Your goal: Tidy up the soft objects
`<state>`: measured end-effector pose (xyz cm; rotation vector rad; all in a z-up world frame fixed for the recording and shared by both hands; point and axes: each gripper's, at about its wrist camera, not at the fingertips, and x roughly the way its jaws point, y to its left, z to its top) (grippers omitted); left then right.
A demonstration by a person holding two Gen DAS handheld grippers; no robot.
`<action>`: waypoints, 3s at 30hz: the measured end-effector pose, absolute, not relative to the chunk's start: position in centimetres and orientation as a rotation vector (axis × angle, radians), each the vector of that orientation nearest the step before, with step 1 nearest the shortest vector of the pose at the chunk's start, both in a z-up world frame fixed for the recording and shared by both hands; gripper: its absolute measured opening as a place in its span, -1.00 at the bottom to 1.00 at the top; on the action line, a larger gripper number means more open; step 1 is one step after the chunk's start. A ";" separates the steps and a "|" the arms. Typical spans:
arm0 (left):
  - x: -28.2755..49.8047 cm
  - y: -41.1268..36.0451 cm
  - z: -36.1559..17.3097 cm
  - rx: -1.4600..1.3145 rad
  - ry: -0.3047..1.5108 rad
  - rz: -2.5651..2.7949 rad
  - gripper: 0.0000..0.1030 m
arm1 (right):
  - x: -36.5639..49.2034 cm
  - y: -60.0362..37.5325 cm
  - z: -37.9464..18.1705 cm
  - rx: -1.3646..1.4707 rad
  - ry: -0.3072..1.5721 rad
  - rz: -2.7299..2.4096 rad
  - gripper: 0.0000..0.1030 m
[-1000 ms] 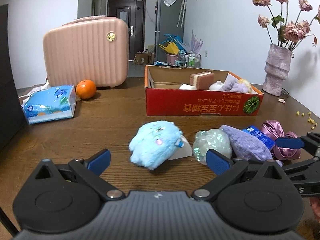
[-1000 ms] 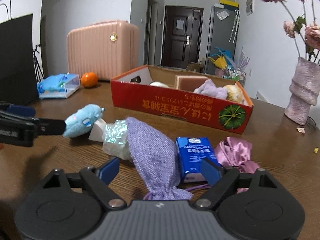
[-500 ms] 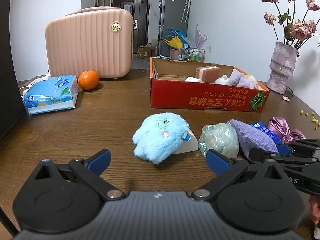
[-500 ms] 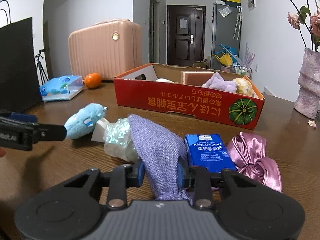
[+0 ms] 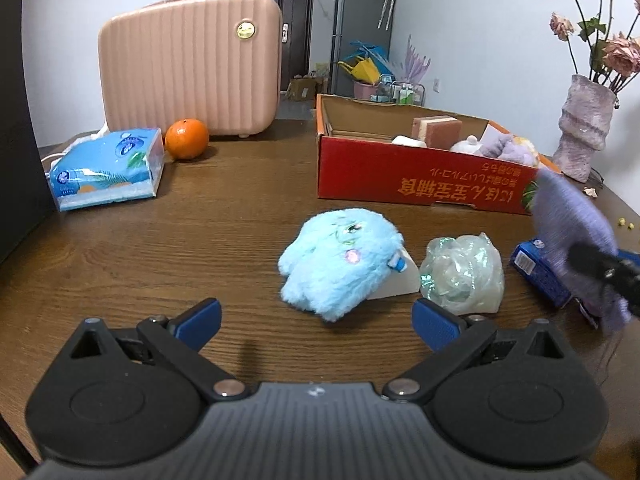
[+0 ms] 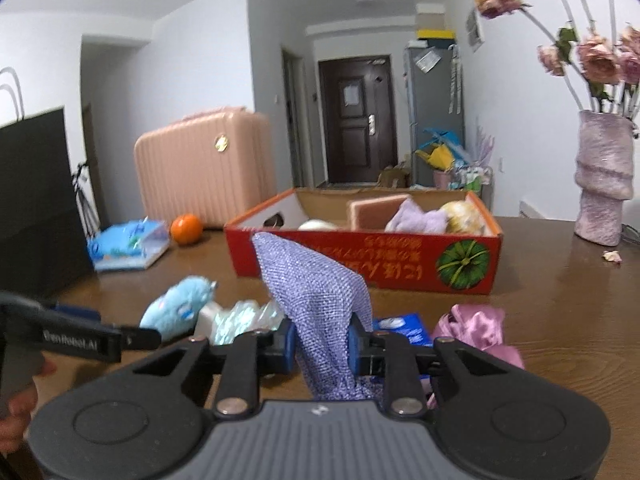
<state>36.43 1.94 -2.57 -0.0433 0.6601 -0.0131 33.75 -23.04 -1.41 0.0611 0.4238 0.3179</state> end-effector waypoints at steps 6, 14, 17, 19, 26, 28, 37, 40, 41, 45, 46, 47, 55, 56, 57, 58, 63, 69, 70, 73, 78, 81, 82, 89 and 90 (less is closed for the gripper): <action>37.4 2.3 -2.9 -0.058 0.665 0.001 1.00 | 33.7 -24.4 -0.8 0.111 0.383 0.279 -0.54; 39.4 2.0 -2.2 -0.114 0.641 0.005 1.00 | 33.8 -24.6 -0.9 0.120 0.385 0.263 -0.54; 40.2 1.6 -2.1 -0.134 0.646 0.010 1.00 | 34.0 -24.9 -1.0 0.127 0.380 0.235 -0.54; 40.8 1.3 -2.2 -0.145 0.659 0.019 1.00 | 34.2 -25.1 -1.1 0.134 0.382 0.216 -0.54; 43.1 1.6 -2.7 -0.206 0.703 0.081 1.00 | 34.8 -25.6 -1.6 0.156 0.399 0.184 -0.53; 43.8 1.9 -3.0 -0.239 0.732 0.081 1.00 | 35.0 -25.6 -1.7 0.157 0.403 0.179 -0.53; 44.0 3.4 -4.1 -0.336 0.778 0.034 0.97 | 35.2 -25.8 -1.8 0.171 0.409 0.176 -0.53; 43.9 3.5 -4.1 -0.346 0.770 0.026 0.76 | 35.1 -25.8 -1.8 0.173 0.407 0.177 -0.52; 43.8 3.6 -4.1 -0.350 0.767 0.020 0.73 | 35.1 -25.8 -1.8 0.174 0.406 0.178 -0.52; 43.7 3.5 -4.0 -0.352 0.758 -0.005 0.57 | 35.1 -25.8 -1.8 0.177 0.406 0.179 -0.52; 43.6 3.4 -3.9 -0.351 0.756 -0.009 0.51 | 35.1 -25.8 -1.8 0.176 0.406 0.179 -0.52; 43.6 3.3 -3.9 -0.350 0.755 -0.012 0.49 | 35.1 -25.8 -1.8 0.176 0.406 0.178 -0.52; 43.1 3.3 -3.5 -0.338 0.726 -0.024 0.28 | 35.1 -25.8 -1.8 0.176 0.407 0.180 -0.51; 42.9 3.2 -3.4 -0.330 0.719 -0.021 0.26 | 35.1 -25.8 -1.8 0.176 0.407 0.180 -0.51; 42.8 3.2 -3.3 -0.323 0.711 -0.021 0.23 | 35.1 -25.8 -1.8 0.176 0.407 0.181 -0.51; 42.7 3.1 -3.3 -0.318 0.706 -0.021 0.20 | 35.1 -25.8 -1.8 0.176 0.407 0.181 -0.51; 42.2 3.0 -2.9 -0.293 0.682 -0.014 0.10 | 35.1 -25.8 -1.8 0.176 0.407 0.181 -0.51; 41.5 3.4 -2.4 -0.292 0.661 -0.009 0.00 | 35.1 -25.8 -1.8 0.177 0.407 0.182 -0.51; 41.3 3.5 -2.3 -0.292 0.659 -0.007 -0.01 | 35.1 -25.8 -1.8 0.177 0.407 0.181 -0.51; 40.8 4.1 -2.1 -0.301 0.654 0.001 -0.02 | 35.1 -25.7 -1.8 0.178 0.406 0.183 -0.51; 40.0 4.5 -1.7 -0.302 0.632 0.011 -0.02 | 35.1 -25.6 -1.8 0.179 0.408 0.183 -0.51; 39.6 4.7 -1.4 -0.308 0.621 0.005 -0.02 | 35.1 -25.6 -1.8 0.179 0.407 0.183 -0.50; 39.4 4.7 -1.4 -0.306 0.621 0.006 -0.02 | 35.1 -25.6 -1.8 0.179 0.408 0.183 -0.50; 39.4 4.3 -2.0 -0.272 0.664 0.015 0.01 | 35.1 -25.6 -1.9 0.181 0.412 0.184 -0.50; 39.3 4.2 -2.0 -0.268 0.664 0.012 0.03 | 35.1 -25.6 -1.9 0.181 0.412 0.184 -0.50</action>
